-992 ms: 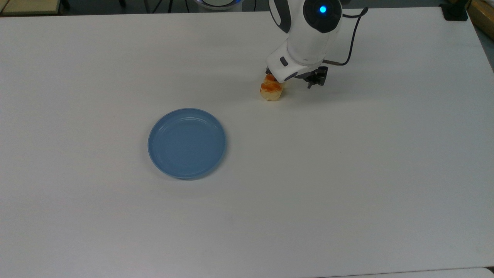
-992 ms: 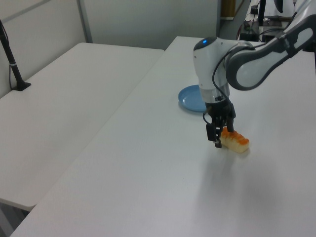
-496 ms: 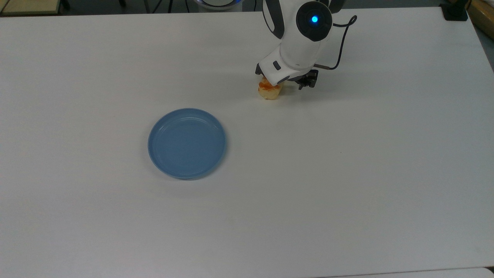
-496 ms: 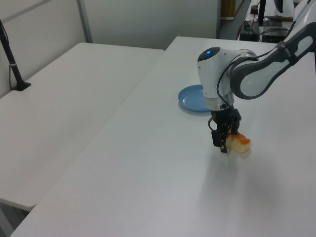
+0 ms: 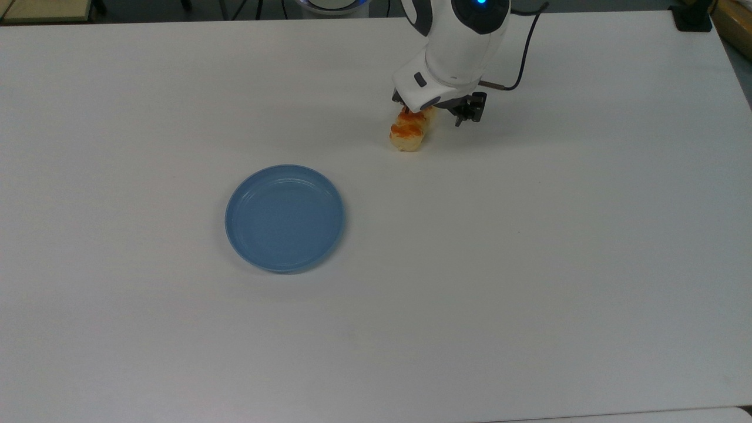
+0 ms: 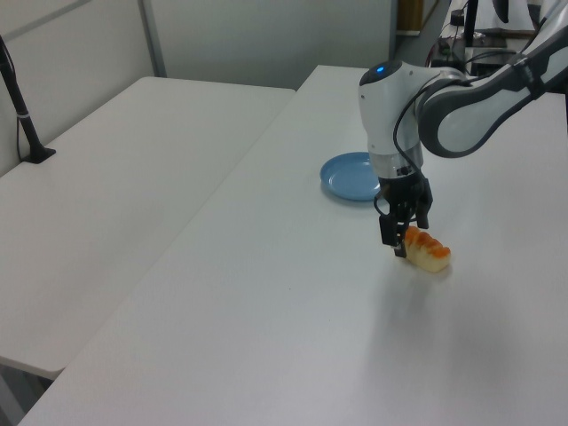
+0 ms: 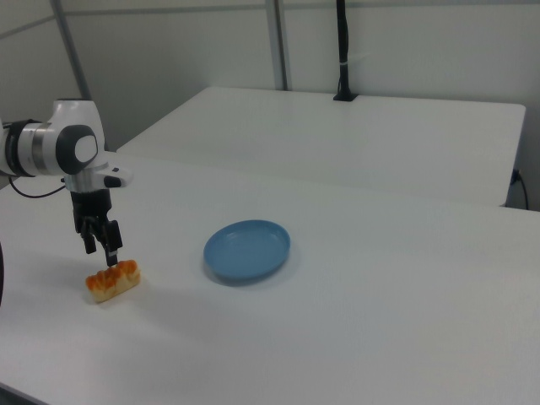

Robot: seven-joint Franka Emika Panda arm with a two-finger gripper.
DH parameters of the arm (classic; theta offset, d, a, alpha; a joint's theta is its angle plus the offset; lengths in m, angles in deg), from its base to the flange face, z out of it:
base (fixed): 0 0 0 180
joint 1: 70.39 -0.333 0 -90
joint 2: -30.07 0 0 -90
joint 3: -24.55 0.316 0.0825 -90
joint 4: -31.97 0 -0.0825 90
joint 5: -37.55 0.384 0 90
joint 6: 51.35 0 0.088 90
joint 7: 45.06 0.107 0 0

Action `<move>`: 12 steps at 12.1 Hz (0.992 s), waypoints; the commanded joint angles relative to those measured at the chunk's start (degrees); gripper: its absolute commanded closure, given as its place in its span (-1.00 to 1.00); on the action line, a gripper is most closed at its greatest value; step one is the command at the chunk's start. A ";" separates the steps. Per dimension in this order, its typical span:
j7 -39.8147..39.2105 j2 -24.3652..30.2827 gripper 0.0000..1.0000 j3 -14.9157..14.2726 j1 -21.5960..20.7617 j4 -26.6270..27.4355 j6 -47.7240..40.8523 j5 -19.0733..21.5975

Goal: Put the bread on a plate
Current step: 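Close the gripper around the glazed bread roll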

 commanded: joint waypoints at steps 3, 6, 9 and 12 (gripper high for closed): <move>-1.09 1.98 -1.00 -0.49 2.14 0.87 -4.34 -0.96; -1.19 1.02 -1.00 -0.75 2.68 2.62 -2.33 -1.05; -0.40 -0.56 -1.00 -0.75 2.06 4.12 2.40 -1.05; -0.31 -2.41 -0.83 -0.75 2.15 4.56 4.35 -2.27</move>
